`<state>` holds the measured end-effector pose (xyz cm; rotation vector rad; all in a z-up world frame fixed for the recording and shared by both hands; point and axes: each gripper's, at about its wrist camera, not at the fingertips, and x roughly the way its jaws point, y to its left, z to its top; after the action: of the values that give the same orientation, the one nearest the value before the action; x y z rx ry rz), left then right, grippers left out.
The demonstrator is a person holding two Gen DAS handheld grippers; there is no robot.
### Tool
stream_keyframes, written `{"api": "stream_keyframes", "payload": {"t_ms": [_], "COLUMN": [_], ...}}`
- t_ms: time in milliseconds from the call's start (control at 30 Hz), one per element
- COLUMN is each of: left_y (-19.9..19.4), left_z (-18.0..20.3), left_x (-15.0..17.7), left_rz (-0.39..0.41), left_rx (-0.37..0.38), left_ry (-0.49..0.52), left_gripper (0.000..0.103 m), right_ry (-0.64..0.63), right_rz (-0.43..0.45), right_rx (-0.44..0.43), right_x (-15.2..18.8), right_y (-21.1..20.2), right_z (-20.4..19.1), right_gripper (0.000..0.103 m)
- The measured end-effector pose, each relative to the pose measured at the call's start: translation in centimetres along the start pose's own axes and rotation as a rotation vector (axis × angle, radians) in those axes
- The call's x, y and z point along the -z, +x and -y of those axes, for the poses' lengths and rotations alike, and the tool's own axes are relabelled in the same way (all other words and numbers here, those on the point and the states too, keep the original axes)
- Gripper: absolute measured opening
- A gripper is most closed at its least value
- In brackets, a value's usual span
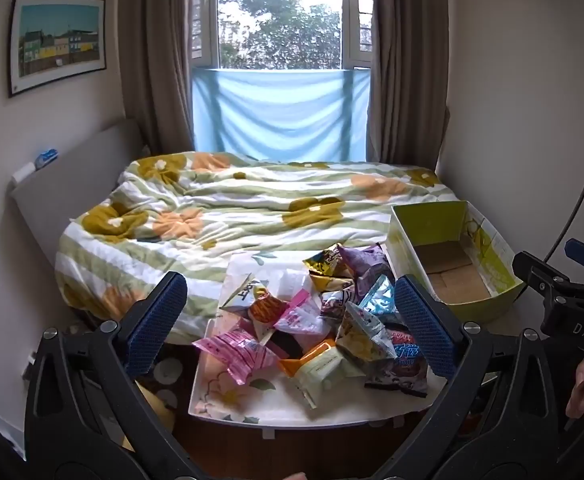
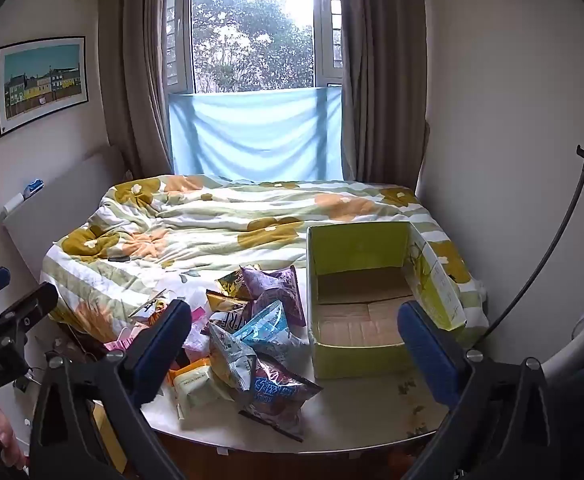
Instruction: Organize snacks
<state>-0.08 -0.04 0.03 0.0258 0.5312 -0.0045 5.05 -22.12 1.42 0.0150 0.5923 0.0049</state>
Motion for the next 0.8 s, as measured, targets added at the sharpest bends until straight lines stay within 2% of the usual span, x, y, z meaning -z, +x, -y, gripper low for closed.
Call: {"api": "stream_keyframes", "payload": {"t_ms": [533,800], "left_y": [0.3,1.4], "left_z": [0.3,-0.3], "left_x": [-0.8,-0.2], "left_rz": [-0.03,-0.035], "left_rx": [-0.013,0.003], "left_ry": [-0.02,-0.023], "left_gripper": [0.103,0.103], "right_ry": [0.002,0.003], "right_rz": [-0.02,-0.025], "right_rx": [-0.004,0.0], "right_x": [0.1,0.1], "right_y": [0.6,1.1], "right_z": [0.1,0.1], "right_gripper": [0.103,0.102]}}
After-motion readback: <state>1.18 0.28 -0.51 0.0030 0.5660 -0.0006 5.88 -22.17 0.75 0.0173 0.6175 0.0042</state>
